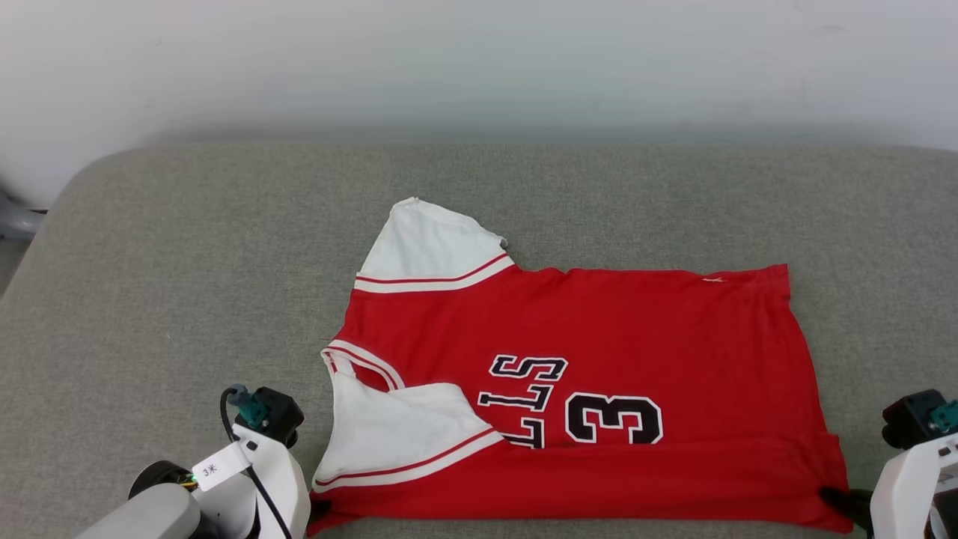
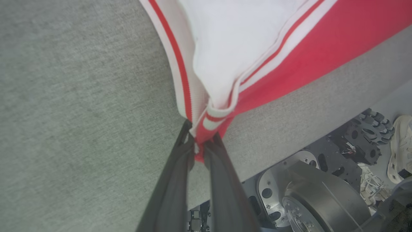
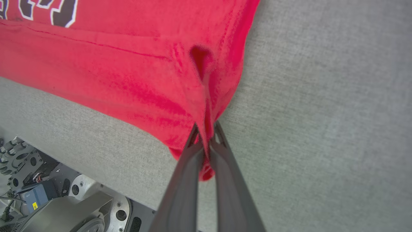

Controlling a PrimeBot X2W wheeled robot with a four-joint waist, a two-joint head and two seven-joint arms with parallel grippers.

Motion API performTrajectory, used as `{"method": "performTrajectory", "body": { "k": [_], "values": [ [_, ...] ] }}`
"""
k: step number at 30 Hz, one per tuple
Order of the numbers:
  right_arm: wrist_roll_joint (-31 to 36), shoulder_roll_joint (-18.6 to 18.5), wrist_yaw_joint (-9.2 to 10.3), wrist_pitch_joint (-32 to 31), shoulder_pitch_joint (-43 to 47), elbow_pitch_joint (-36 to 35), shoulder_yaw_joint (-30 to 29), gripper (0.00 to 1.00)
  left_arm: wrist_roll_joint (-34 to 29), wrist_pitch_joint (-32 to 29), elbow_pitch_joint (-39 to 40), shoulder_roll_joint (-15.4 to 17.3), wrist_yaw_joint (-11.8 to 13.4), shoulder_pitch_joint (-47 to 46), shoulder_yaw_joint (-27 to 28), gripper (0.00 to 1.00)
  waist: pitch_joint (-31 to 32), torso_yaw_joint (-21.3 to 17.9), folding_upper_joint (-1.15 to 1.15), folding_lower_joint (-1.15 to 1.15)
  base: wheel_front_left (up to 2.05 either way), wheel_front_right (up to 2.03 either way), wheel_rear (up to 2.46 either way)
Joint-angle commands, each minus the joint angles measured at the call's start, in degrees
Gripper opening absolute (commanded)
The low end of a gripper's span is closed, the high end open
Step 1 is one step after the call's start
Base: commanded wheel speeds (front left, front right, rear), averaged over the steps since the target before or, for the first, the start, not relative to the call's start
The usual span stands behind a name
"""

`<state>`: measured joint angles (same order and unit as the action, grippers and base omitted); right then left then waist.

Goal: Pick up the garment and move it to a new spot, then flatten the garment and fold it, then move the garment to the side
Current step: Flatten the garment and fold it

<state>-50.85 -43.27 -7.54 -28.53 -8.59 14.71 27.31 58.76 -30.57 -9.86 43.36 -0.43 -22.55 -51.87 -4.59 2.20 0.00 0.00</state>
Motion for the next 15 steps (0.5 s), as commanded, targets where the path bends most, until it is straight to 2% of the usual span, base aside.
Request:
{"method": "performTrajectory", "body": {
  "k": [1, 5, 6, 7, 8, 9, 15],
  "values": [
    [0.5, 0.6, 0.11, 0.0, 1.0, 0.8, -0.3, 0.00, 0.2, 0.3, -1.0, -0.2, 0.1, 0.9, -0.2, 0.00, -0.6, -0.1, 0.00, 0.00, 0.00, 0.00, 0.00],
    [1.5, 1.6, 0.11, 1.1, 1.5, 2.4, -0.3, 0.00, -0.1, 1.0, -3.4, -1.1, -0.4, 0.7, -0.4, 0.00, -1.0, 0.2, 0.00, 0.00, 0.00, 0.00, 0.00],
    [1.5, 2.0, 0.11, 1.7, 1.6, 2.6, -0.4, 0.28, -0.2, 1.3, -3.9, -1.3, -0.4, 0.6, -0.3, 0.05, -0.9, 0.2, 0.00, 0.00, 0.00, 0.00, 0.00],
    [1.6, 2.3, 0.11, 2.5, 1.6, 2.9, -0.7, 0.84, -0.4, 1.7, -4.2, -1.3, -0.5, 0.5, -0.2, 0.61, -0.6, 0.3, 0.00, 0.00, 0.00, 0.00, 0.00],
    [1.8, 2.5, 0.11, 3.2, 1.7, 2.8, -0.8, 1.00, -0.7, 2.1, -4.5, -1.1, -0.5, 0.4, -0.2, 0.94, -0.2, 0.3, 0.00, 0.00, 0.00, 0.00, 0.00],
    [2.0, 2.6, 0.10, 4.0, 1.7, 2.6, -0.9, 1.00, -1.0, 2.4, -4.6, -1.0, -0.5, 0.3, -0.2, 1.00, 0.2, 0.4, 0.00, 0.00, 0.00, 0.00, 0.00],
    [5.0, 2.7, 0.08, 10.1, 2.8, -0.3, -2.7, 1.00, -2.0, 2.1, -2.2, 0.9, -0.7, -1.4, 0.0, 1.00, 3.1, 0.7, 0.00, 0.00, 0.00, 0.00, 0.00]
  ]
}}
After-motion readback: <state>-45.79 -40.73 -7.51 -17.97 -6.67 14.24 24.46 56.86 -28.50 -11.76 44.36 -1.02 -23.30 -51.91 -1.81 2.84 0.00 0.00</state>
